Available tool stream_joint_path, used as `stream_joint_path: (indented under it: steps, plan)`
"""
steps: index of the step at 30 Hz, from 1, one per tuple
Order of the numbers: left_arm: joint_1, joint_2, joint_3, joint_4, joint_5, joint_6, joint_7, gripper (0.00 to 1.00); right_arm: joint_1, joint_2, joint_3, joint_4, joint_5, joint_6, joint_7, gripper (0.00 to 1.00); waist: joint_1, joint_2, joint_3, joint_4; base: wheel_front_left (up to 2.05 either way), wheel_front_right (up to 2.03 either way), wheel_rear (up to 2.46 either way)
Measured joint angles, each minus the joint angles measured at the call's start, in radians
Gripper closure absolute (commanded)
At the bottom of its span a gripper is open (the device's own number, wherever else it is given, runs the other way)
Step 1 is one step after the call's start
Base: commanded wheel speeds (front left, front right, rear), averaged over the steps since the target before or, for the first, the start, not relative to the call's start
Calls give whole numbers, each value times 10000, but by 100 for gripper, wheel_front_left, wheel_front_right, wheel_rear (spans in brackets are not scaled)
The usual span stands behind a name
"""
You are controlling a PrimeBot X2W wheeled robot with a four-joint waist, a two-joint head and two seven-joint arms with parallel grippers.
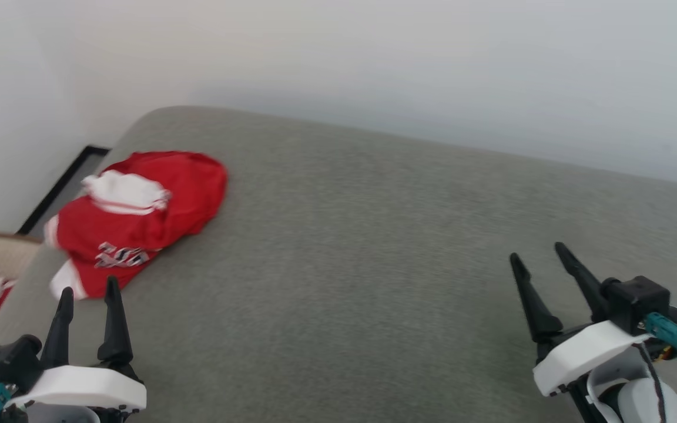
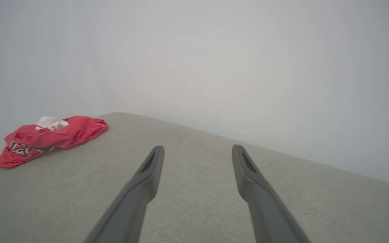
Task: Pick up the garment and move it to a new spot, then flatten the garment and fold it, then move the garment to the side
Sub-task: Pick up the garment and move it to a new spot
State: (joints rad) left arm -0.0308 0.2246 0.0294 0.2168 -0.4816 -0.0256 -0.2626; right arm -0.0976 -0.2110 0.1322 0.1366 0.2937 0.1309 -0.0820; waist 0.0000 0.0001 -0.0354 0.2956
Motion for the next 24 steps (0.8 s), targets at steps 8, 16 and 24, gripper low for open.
stream_joint_path:
  steps: [8,16,24]
  plan:
    - [153,-90,-38,-211,-29,171,90,0,-217,-102,397,119,75,2,13,0,0,0,78,1112,0,0,0]
    - [172,-253,-90,-282,-201,247,173,0,-253,-113,290,140,71,2,12,0,0,0,288,1736,0,0,0]
    - [-377,-378,-77,-155,-493,253,174,0,-370,-236,-77,-132,44,2,44,0,0,0,806,1788,0,0,0]
